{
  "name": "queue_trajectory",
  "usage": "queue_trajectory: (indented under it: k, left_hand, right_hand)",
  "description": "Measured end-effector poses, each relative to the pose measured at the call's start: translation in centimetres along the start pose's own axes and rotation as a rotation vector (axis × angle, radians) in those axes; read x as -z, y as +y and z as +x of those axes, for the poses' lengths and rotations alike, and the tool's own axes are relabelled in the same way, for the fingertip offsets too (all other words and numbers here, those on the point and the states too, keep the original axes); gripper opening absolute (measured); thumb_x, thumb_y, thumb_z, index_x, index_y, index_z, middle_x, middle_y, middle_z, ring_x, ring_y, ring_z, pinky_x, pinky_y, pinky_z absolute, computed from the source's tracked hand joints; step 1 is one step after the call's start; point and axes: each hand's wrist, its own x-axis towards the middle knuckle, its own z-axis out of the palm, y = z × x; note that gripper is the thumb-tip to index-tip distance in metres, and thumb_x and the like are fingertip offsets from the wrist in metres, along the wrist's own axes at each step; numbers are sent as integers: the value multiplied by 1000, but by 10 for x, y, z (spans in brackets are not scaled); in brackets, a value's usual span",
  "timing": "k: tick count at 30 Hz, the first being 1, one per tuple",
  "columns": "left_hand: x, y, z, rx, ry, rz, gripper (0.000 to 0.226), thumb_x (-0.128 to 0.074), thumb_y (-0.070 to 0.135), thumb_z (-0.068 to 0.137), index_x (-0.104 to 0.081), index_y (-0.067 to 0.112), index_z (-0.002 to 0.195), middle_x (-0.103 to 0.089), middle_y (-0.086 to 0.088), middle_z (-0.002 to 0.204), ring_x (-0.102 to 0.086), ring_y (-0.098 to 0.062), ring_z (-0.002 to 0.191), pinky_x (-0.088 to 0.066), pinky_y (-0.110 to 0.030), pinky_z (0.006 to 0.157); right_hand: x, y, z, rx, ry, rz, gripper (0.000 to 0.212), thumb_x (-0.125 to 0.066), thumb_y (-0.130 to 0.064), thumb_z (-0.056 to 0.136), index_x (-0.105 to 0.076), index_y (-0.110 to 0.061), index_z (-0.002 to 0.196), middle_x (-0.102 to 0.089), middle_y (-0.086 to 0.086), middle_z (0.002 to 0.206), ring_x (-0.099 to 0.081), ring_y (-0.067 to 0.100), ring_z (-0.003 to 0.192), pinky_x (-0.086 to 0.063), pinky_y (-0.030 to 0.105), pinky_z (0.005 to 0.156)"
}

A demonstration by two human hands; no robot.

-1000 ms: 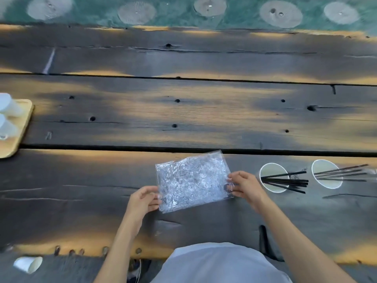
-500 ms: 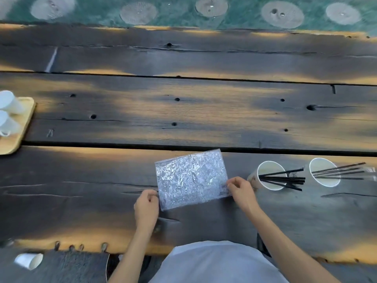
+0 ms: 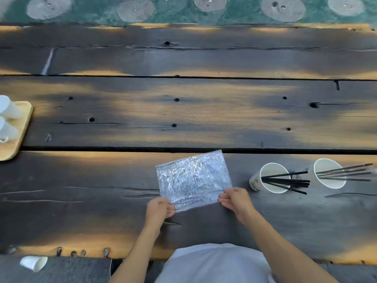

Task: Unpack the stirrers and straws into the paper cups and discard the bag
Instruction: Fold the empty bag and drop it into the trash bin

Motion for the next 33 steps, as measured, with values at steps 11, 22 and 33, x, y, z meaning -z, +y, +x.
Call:
queue_trajectory:
  k: [11, 22, 33]
  left_hand:
    - [-18, 39, 0, -532, 47, 700, 20, -46, 6, 92, -63, 17, 89, -63, 5, 85, -62, -12, 76, -55, -38, 70]
    - [-24, 35, 24, -796, -66, 1196, 75, -75, 30, 82, -32, 28, 144, -35, -2, 143, -42, -22, 122, -47, -35, 97]
    - [-59, 58, 16, -163, -62, 277, 66, -70, 15, 85, -36, 15, 141, -63, -12, 101, -62, -15, 74, -52, -27, 61]
  right_hand:
    - [-6, 1, 7, 150, 115, -475, 26, -47, -11, 86, -64, -13, 106, -67, 3, 99, -63, 23, 90, -52, 39, 86]
    - [-24, -62, 29, 382, 145, -814, 46, -45, -8, 85, -57, -13, 129, -48, 13, 133, -48, 37, 120, -38, 41, 101]
    - [-35, -61, 33, 208, 297, -520, 37, -46, -6, 91, -47, -5, 128, -52, 16, 125, -52, 32, 105, -33, 32, 79]
